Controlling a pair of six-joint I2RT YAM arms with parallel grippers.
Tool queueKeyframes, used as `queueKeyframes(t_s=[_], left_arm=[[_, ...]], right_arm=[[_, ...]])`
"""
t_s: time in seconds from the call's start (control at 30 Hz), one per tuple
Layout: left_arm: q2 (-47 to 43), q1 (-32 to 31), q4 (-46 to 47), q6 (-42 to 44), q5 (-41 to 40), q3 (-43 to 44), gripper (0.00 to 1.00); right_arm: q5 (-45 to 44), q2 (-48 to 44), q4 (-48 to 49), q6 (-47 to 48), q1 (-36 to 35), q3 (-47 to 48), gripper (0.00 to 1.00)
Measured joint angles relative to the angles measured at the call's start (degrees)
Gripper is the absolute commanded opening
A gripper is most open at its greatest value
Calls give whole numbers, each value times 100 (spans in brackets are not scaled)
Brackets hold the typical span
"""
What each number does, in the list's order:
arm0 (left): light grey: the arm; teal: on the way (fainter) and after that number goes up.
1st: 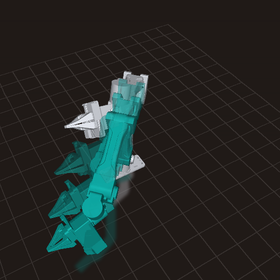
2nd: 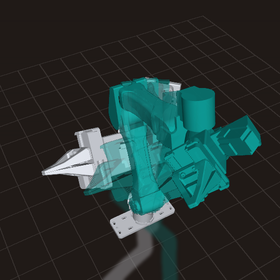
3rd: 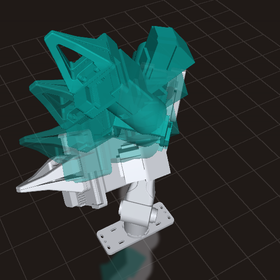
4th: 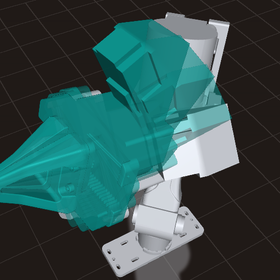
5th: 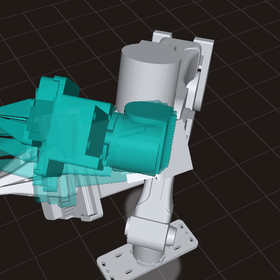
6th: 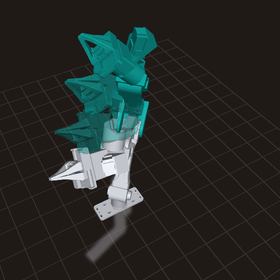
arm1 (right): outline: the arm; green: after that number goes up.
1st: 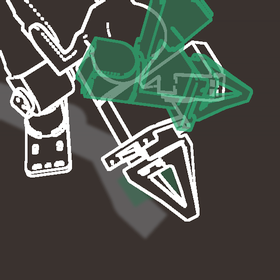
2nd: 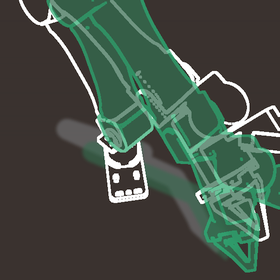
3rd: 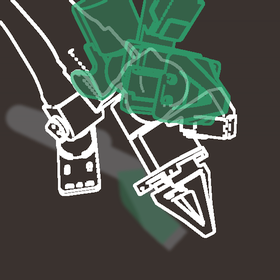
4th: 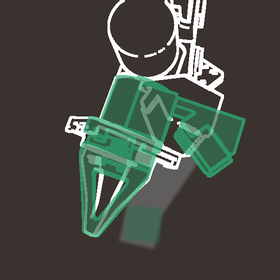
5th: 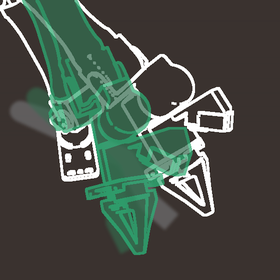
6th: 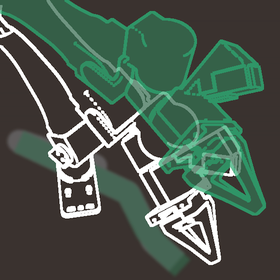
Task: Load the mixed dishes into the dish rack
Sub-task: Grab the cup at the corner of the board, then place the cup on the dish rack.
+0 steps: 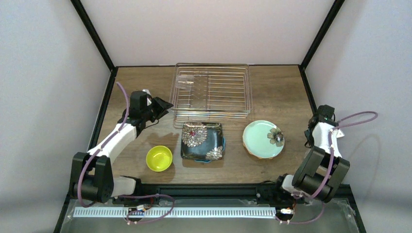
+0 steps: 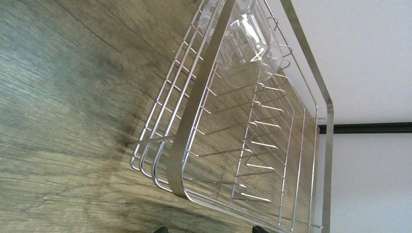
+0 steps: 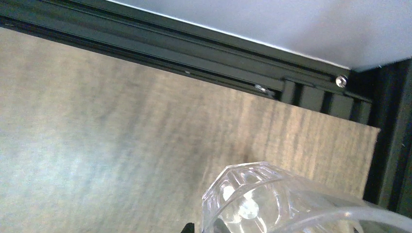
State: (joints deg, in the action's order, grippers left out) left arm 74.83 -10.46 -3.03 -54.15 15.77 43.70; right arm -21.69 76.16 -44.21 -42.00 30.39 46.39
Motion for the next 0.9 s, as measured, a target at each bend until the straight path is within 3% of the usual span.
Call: queueKeyframes(t_s=[0.4,0.9], left_arm=[[-4,0,-35,-90,-11,138,100],[-44,0,-273,-146,-251,238,100]], right_arm=[[485,-11,317,238,-1366,1574,1],[2752,1574,1626,-94,-3161,3552,1]])
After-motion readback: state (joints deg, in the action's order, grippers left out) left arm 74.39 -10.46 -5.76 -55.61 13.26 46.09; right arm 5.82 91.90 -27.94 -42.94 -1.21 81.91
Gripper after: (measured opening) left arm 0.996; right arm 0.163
